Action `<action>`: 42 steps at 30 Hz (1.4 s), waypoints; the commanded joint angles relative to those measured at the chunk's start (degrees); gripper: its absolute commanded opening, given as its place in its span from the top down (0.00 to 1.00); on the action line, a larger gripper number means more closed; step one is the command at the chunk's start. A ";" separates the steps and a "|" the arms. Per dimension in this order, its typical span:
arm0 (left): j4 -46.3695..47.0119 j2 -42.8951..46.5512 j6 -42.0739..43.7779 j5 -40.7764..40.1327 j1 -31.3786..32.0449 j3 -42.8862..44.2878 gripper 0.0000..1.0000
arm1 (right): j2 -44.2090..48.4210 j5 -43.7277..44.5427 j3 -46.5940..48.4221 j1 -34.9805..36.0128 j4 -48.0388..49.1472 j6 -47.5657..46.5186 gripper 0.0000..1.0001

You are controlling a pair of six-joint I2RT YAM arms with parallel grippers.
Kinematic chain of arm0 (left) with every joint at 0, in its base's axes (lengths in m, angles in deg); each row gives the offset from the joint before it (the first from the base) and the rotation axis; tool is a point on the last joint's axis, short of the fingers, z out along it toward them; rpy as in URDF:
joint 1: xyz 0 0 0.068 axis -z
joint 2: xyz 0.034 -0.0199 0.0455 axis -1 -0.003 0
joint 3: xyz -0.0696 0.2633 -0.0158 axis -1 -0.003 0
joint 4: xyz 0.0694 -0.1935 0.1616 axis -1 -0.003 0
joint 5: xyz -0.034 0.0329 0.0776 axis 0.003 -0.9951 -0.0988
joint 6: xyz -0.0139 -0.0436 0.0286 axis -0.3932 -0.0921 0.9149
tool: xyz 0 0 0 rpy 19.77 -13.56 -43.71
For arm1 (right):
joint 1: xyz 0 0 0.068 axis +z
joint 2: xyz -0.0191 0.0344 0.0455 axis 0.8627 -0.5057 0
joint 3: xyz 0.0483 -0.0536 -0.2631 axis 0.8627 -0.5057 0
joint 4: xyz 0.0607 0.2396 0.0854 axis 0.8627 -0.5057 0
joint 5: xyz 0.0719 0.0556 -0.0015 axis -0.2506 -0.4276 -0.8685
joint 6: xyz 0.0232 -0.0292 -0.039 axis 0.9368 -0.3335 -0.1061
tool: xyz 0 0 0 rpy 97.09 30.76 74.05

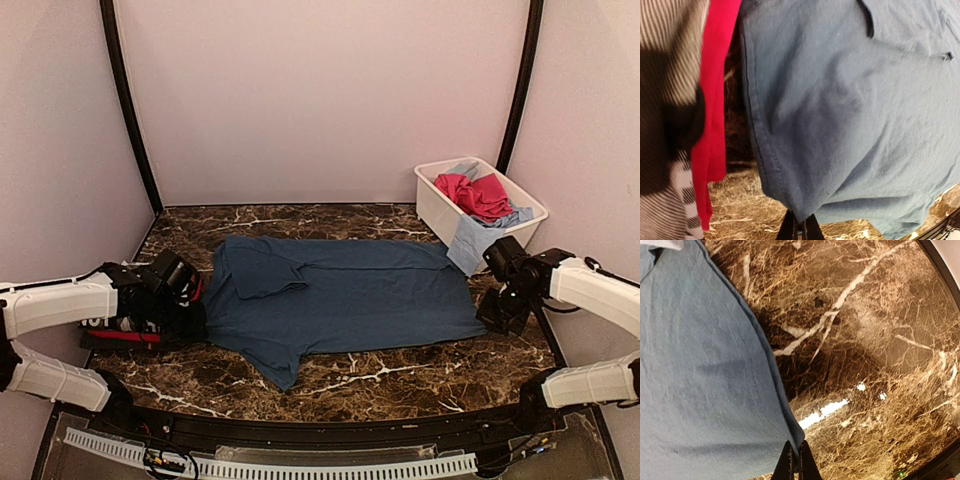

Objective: Fold and stack the mixed laundry pile
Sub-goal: Pick up the 1/3-folded T-shirt from the center of the board, then fold the 1/3-folded T-shirt at the center of the board.

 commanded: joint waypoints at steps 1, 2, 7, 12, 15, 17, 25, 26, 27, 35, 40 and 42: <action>-3.22 -0.50 4.83 2.37 -3.88 4.17 1.00 | -0.84 2.02 1.92 -2.44 1.11 -3.04 1.00; -2.94 -0.91 5.36 3.19 -4.98 5.01 1.00 | -1.12 1.80 2.00 -3.29 1.90 -3.75 1.00; -2.41 -6.23 8.33 4.20 -6.01 8.99 1.00 | -5.47 0.98 4.46 -5.21 4.66 -6.86 1.00; -0.88 -11.37 9.98 4.99 -6.48 14.05 1.00 | -10.46 0.76 9.89 -5.31 6.93 -9.38 1.00; -0.67 -15.08 11.03 4.57 -7.11 16.72 1.00 | -13.85 1.71 12.81 -5.40 7.45 -10.75 1.00; -0.46 -17.06 11.86 4.22 -7.85 18.69 1.00 | -15.76 2.17 14.10 -5.65 8.05 -11.64 1.00; 0.52 -23.38 15.20 3.51 -11.01 22.81 1.00 | -23.63 4.70 16.77 -8.61 11.94 -15.68 1.00; 0.59 -24.06 15.45 3.57 -11.60 22.99 1.00 | -24.46 5.22 16.97 -8.90 12.44 -16.11 1.00; 0.87 -24.33 15.53 3.91 -11.87 23.36 1.00 | -25.26 5.39 17.29 -9.26 12.74 -16.50 1.00; 1.88 -27.14 15.70 4.10 -12.76 26.82 1.00 | -28.03 4.57 20.13 -9.91 14.26 -17.49 1.00; 1.48 -28.91 15.58 2.96 -12.91 28.35 1.00 | -30.79 4.77 22.37 -9.93 14.65 -19.10 1.00; 1.41 -29.46 15.42 2.50 -13.12 28.52 1.00 | -32.24 3.69 23.33 -9.98 15.00 -19.69 1.00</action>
